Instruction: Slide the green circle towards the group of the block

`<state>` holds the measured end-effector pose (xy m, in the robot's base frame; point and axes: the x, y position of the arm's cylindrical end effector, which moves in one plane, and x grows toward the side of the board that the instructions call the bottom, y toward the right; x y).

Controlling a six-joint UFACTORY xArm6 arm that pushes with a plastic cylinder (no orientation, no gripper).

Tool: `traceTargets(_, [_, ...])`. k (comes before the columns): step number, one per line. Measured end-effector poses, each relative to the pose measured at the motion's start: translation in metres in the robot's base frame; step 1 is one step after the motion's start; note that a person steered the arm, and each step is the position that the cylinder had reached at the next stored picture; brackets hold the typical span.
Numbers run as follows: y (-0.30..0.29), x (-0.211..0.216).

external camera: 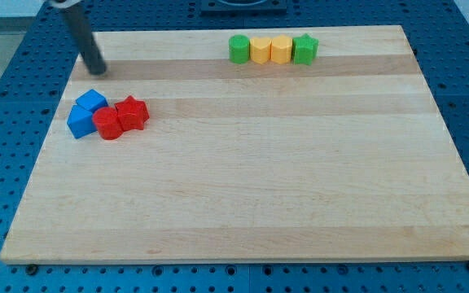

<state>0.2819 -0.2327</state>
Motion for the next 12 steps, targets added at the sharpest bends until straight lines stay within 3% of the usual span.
traceTargets(3, [0.154,-0.075])
traceTargets(5, [0.238,-0.073])
traceTargets(7, [0.233,-0.043])
traceTargets(12, [0.203,0.078])
